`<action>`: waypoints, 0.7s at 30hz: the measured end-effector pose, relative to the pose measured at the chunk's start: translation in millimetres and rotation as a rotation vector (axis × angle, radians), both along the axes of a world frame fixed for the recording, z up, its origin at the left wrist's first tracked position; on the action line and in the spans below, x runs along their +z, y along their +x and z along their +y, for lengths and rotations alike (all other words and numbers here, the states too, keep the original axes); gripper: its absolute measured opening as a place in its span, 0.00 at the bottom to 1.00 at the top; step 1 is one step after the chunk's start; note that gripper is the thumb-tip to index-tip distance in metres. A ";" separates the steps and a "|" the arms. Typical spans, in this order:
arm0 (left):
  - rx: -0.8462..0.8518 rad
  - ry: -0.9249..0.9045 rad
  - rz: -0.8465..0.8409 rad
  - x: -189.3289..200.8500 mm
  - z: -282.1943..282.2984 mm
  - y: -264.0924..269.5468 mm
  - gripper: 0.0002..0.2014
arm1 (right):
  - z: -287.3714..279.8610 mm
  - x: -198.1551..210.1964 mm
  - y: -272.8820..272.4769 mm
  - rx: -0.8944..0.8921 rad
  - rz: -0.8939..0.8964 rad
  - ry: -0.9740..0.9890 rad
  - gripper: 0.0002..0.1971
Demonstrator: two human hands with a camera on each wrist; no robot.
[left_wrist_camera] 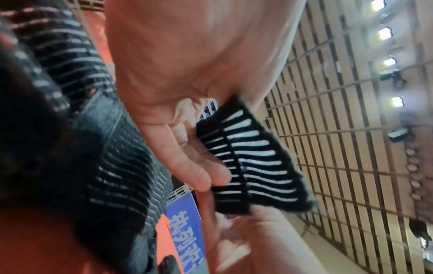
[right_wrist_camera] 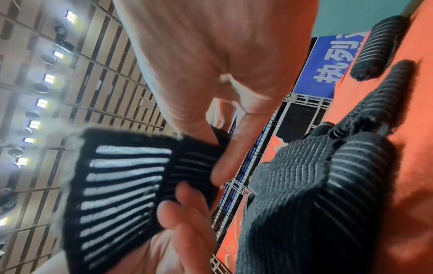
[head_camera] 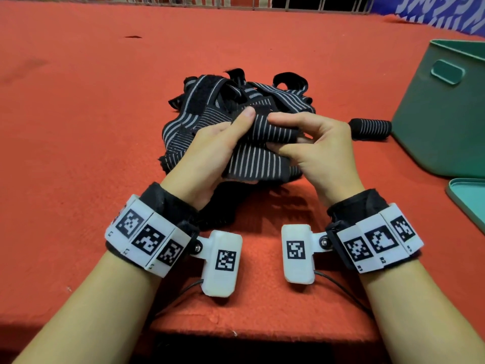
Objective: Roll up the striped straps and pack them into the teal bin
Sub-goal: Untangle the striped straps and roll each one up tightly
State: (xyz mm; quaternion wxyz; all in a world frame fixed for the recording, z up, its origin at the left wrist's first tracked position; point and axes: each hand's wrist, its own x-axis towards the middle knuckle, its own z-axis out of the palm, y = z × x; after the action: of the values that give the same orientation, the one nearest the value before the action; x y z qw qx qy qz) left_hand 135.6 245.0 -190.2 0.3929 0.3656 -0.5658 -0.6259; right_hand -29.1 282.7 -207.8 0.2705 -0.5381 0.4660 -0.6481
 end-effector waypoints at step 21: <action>-0.066 0.040 -0.026 -6.7 -6.9 2.5 0.26 | 3.5 1.5 -9.5 0.151 -0.048 0.173 0.19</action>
State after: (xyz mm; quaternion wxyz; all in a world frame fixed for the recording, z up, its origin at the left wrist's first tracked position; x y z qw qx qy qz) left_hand 138.1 238.1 -196.9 0.3571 0.3625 -0.5701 -0.6450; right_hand -38.5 286.2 -206.3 0.3753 -0.5307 0.4717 -0.5958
